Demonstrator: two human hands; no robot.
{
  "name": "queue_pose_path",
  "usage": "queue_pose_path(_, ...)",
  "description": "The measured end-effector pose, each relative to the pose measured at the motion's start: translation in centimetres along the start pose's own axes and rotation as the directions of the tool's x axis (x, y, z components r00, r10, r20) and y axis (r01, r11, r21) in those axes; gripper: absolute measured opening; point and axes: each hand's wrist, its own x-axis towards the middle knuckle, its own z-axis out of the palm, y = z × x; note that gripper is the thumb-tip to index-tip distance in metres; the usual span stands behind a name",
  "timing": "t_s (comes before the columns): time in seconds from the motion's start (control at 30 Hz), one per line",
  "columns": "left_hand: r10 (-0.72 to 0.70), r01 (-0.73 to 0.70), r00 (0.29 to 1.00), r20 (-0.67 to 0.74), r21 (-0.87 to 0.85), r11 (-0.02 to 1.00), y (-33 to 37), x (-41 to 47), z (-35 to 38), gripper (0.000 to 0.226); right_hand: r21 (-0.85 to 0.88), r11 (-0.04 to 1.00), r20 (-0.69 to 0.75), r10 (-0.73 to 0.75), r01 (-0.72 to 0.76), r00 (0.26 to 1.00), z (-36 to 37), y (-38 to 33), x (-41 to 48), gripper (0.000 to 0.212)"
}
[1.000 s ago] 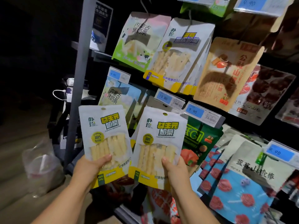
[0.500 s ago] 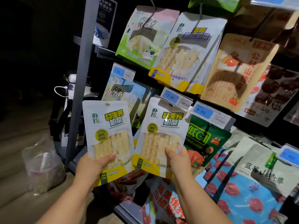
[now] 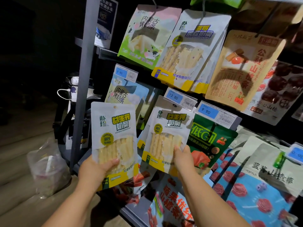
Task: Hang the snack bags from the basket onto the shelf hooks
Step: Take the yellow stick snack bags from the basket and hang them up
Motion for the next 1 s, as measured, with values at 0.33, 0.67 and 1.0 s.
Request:
queue_pose_path(0.33,0.033,-0.016,0.982,0.187,-0.088,0.996,1.5,-0.1,2.3,0.033,-0.285,0.908,-0.227,-0.374,0.306,0.899,0.1,0.0,-4.2,0.044)
queue_pose_path(0.67,0.057,0.098,0.888,0.457,-0.309,0.946,2.8,0.8,5.3,0.099,0.207,0.978,0.372,-0.098,0.02,0.923,-0.2,0.5,-4.3,0.046)
queue_pose_path(1.0,0.093,0.095,0.742,0.663,-0.242,0.966,4.6,2.8,7.9,0.074,0.406,0.914,0.277,-0.122,-0.001,0.953,-0.7,3.1,-3.2,0.053)
